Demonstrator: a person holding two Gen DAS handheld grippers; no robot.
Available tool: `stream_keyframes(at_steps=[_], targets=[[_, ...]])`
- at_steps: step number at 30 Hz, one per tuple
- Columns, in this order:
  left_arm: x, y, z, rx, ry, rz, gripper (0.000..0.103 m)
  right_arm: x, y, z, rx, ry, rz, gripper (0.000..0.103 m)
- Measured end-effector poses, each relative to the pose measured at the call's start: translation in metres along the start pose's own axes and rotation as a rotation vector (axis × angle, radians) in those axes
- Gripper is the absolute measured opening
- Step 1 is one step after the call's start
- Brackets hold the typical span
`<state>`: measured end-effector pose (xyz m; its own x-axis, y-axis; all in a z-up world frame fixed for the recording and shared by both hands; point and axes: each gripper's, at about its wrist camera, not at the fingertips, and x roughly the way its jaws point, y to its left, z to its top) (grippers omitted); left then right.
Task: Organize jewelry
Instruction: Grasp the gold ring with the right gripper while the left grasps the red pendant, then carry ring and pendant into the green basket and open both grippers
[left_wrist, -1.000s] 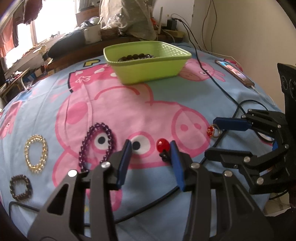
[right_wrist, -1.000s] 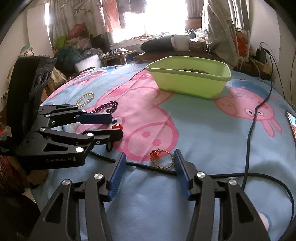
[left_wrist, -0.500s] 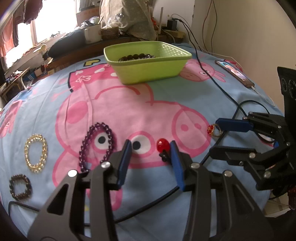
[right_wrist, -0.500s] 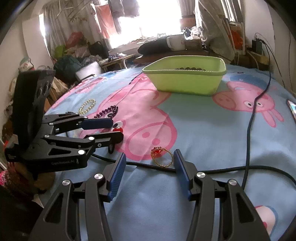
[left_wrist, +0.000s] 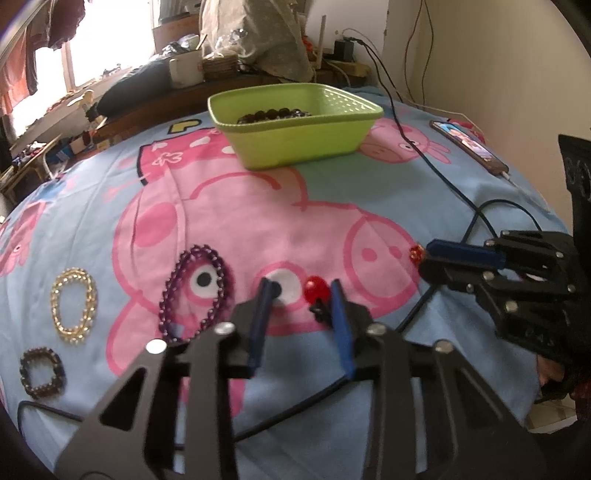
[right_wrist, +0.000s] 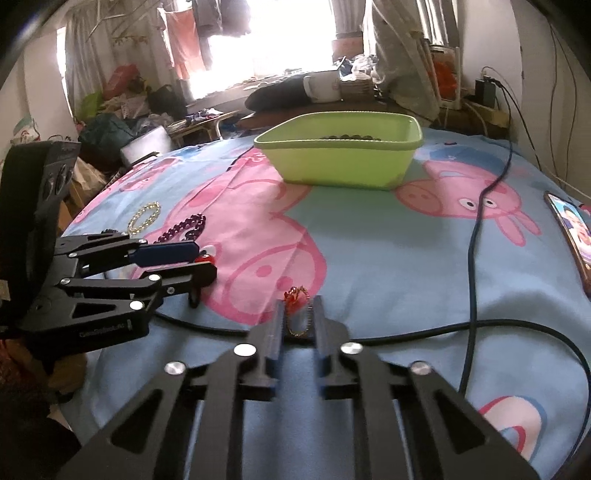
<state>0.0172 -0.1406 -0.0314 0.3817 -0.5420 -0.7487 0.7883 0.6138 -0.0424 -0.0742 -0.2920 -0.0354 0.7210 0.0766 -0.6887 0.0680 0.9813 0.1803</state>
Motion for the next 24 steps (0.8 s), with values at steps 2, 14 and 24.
stream_keyframes(at_steps=[2, 14, 24], targets=[[0.000, -0.001, 0.000, 0.002, -0.001, -0.016, 0.014, -0.001, -0.001, -0.001, -0.001, -0.005, 0.002, 0.000], [-0.018, 0.023, 0.039, -0.104, -0.031, -0.186, 0.014, -0.027, -0.009, 0.031, -0.028, -0.136, 0.049, 0.000], [0.017, 0.029, 0.151, -0.103, -0.057, -0.120, 0.043, 0.015, -0.045, 0.117, -0.017, -0.201, 0.002, 0.000]])
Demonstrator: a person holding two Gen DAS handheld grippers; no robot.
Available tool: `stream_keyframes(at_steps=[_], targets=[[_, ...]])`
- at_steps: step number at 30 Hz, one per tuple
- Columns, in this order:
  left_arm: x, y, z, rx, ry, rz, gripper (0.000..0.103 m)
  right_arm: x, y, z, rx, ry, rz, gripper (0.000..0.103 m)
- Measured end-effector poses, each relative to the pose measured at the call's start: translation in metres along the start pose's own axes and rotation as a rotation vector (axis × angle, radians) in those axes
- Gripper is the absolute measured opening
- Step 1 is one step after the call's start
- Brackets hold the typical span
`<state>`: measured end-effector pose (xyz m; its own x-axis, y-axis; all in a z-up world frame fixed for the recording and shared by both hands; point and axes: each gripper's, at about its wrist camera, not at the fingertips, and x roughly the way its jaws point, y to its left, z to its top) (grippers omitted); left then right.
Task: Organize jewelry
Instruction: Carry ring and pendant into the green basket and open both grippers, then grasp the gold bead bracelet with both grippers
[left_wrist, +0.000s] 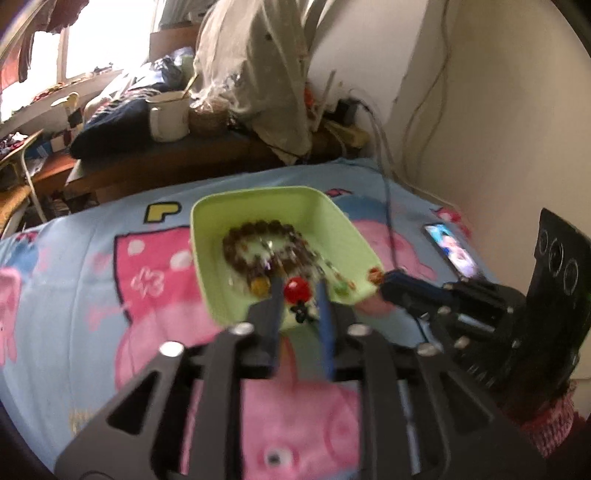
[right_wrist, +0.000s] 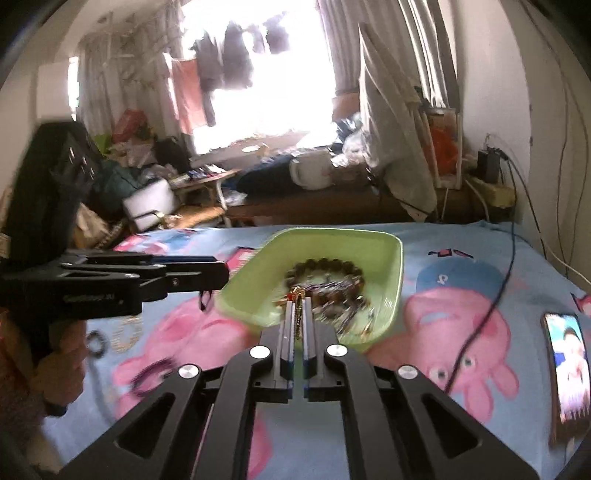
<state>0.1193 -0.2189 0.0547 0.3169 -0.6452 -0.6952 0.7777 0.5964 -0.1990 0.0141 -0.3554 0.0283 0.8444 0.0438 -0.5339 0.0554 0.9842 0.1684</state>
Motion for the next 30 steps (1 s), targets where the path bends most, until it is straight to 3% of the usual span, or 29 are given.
stream_keyframes(at_steps=[1, 3, 5, 9, 13, 19, 25, 30], targets=[[0.022, 0.004, 0.007, -0.003, 0.040, 0.043, 0.069, 0.018, -0.004, 0.000, -0.002, 0.028, -0.030, 0.000], [0.041, 0.013, 0.010, -0.033, 0.092, 0.100, 0.069, 0.033, -0.010, -0.006, 0.024, 0.059, -0.035, 0.000], [0.043, 0.026, 0.011, -0.099, 0.118, 0.065, 0.069, 0.027, -0.017, -0.009, 0.070, 0.025, -0.003, 0.002], [0.004, 0.048, 0.006, -0.149, 0.023, 0.032, 0.069, 0.004, -0.013, -0.017, 0.098, -0.016, 0.014, 0.007], [-0.053, 0.083, -0.023, -0.224, -0.056, 0.026, 0.069, -0.015, 0.005, -0.029, 0.102, -0.012, 0.083, 0.012], [-0.115, 0.136, -0.098, -0.307, -0.061, 0.137, 0.069, -0.007, 0.050, -0.053, 0.063, 0.123, 0.211, 0.018], [-0.158, 0.170, -0.163, -0.377, -0.065, 0.263, 0.069, 0.009, 0.097, -0.068, -0.008, 0.212, 0.262, 0.018], [-0.167, 0.176, -0.183, -0.371, -0.077, 0.315, 0.069, 0.016, 0.131, -0.070, -0.071, 0.238, 0.276, 0.018]])
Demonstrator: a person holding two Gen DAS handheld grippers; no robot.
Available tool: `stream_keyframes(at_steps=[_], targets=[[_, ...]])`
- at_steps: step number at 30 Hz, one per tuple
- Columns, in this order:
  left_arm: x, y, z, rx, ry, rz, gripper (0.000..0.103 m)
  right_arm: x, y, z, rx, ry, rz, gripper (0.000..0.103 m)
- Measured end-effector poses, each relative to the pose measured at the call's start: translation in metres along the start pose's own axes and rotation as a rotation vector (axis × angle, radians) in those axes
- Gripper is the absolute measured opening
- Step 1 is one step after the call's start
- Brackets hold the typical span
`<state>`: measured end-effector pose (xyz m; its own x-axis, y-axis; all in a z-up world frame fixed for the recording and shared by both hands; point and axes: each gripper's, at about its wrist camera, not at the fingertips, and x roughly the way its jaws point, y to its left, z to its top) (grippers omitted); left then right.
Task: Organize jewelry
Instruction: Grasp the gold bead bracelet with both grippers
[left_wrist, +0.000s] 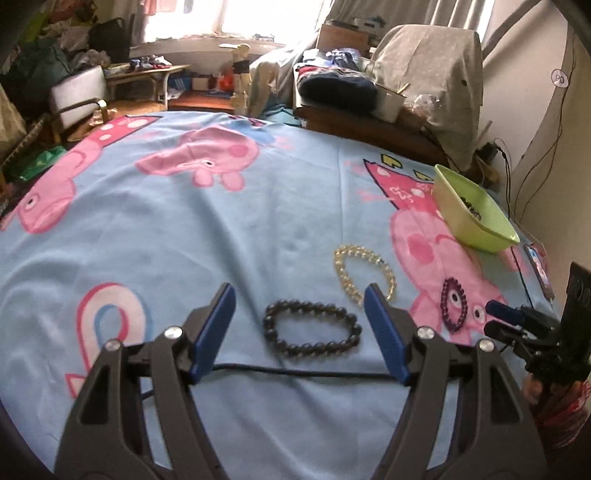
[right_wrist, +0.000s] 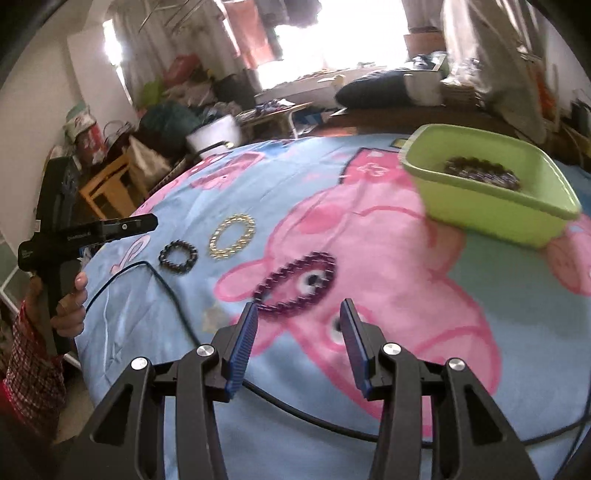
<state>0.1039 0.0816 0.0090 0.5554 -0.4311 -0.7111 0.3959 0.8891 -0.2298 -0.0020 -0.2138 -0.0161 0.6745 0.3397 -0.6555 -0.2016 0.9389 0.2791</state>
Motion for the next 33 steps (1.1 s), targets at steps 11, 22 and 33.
stream_keyframes(at_steps=[11, 22, 33], targets=[[0.058, -0.045, 0.020, 0.162, 0.101, 0.000, 0.046, 0.073, 0.037, 0.061, -0.146, 0.054, -0.011, 0.007], [0.075, -0.048, 0.009, 0.182, 0.127, 0.045, 0.007, 0.115, 0.052, 0.076, -0.223, 0.149, 0.000, 0.000], [0.071, -0.070, -0.005, 0.214, 0.111, 0.087, 0.007, 0.099, 0.019, 0.070, -0.063, 0.128, 0.012, 0.000]])
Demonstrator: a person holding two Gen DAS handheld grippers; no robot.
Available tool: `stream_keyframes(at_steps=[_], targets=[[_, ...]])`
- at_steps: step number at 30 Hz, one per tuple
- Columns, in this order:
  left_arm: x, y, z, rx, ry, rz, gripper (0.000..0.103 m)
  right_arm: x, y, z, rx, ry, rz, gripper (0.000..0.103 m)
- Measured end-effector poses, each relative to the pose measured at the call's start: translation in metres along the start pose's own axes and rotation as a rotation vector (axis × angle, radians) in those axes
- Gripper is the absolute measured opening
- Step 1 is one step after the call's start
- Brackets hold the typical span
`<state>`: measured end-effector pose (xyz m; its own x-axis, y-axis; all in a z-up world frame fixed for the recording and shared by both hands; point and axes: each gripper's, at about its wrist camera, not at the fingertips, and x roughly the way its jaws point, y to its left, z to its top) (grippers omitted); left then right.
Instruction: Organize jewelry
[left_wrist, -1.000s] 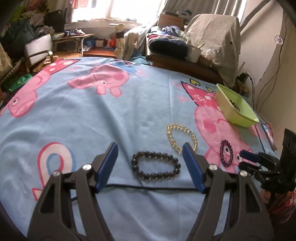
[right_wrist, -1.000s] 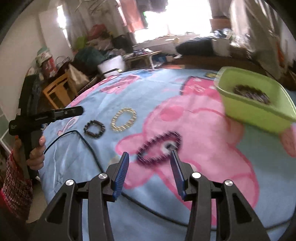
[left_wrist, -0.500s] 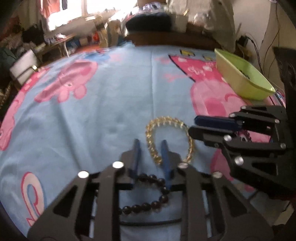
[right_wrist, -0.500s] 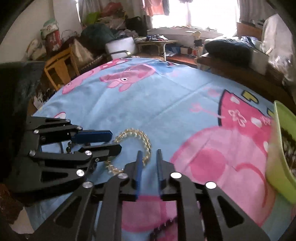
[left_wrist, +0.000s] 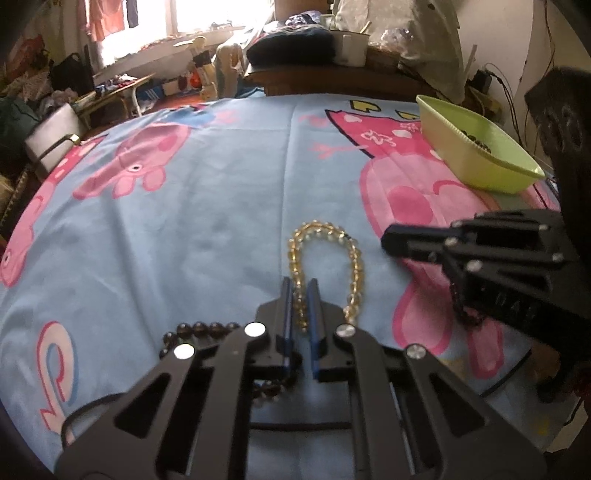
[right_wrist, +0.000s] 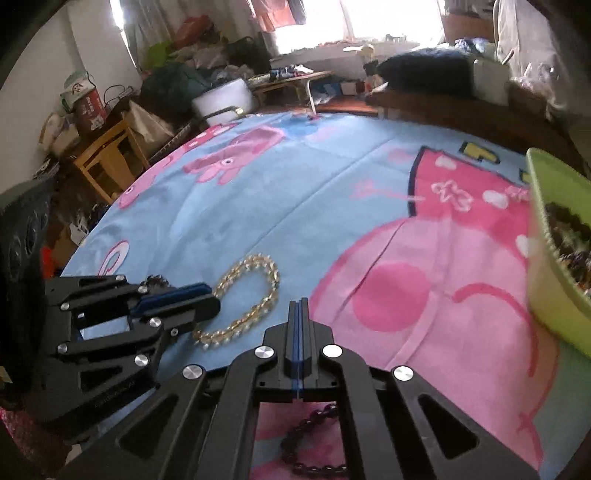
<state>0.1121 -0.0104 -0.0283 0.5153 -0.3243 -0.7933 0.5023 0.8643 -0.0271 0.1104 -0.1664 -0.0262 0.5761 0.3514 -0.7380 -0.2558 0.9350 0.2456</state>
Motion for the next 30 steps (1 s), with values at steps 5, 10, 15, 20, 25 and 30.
stream_keyframes(at_steps=[5, 10, 15, 20, 25, 30], targets=[[-0.001, 0.002, -0.001, -0.010, -0.004, 0.001, 0.007, -0.002, 0.007, 0.005, -0.029, -0.025, -0.006, 0.000], [-0.001, 0.002, -0.003, -0.010, -0.012, 0.003, 0.007, 0.016, 0.017, 0.007, -0.075, 0.034, -0.016, 0.000], [-0.002, 0.003, -0.004, -0.010, -0.018, 0.001, 0.007, 0.019, 0.022, 0.008, -0.112, 0.039, -0.035, 0.000], [-0.001, 0.003, -0.005, -0.009, -0.020, 0.002, 0.007, 0.018, 0.018, 0.007, -0.086, 0.037, -0.014, 0.000], [-0.001, 0.002, -0.005, -0.009, -0.021, 0.003, 0.007, 0.013, 0.013, 0.002, -0.078, 0.039, -0.004, 0.000], [-0.004, 0.005, -0.006, -0.024, -0.020, -0.022, 0.007, 0.009, 0.018, -0.002, -0.139, 0.044, -0.039, 0.000]])
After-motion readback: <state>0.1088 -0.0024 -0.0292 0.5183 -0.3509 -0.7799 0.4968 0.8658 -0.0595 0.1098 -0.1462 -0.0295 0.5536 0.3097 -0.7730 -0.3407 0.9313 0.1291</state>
